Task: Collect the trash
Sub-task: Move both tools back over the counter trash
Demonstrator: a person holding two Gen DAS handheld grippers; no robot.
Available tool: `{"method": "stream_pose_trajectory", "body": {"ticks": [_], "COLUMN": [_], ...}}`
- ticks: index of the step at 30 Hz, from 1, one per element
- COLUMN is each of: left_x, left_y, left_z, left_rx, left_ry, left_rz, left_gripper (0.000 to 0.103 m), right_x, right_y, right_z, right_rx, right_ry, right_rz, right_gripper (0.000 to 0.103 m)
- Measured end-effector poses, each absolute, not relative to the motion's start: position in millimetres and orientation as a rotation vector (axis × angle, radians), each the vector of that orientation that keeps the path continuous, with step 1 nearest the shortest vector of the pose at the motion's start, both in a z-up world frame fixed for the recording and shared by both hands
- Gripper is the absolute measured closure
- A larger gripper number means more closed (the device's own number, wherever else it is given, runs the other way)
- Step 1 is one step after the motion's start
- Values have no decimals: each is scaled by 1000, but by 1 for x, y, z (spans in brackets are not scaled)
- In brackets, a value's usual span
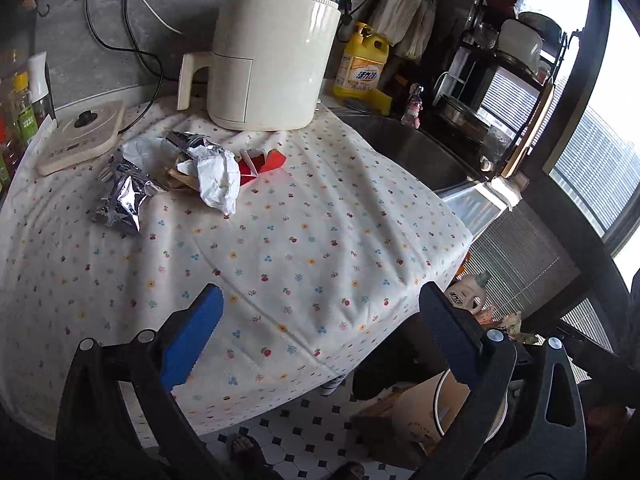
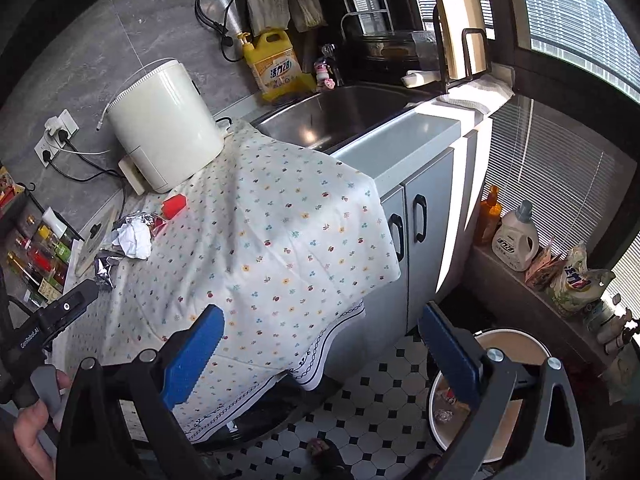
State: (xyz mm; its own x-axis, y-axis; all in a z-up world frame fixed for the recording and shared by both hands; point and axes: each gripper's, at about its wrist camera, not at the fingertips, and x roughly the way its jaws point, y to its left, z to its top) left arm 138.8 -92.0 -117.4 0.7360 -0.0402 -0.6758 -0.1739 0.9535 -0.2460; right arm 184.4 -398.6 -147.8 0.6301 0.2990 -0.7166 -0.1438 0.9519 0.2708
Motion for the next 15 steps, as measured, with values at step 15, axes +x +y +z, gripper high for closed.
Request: {"method": "stream_pose_trajectory", "body": {"ticks": [15], "left_x": [105], "left_y": [46], "left_z": [-105], "left_rx": [-269], "left_ry": [613], "left_rz": [166], "left_gripper": [6], "right_x": [201], "right_y": [-237], "right_z": [-139], "right_rx": [150], "right_ry": [780], "right_rz": [315], "right_gripper": [8]}}
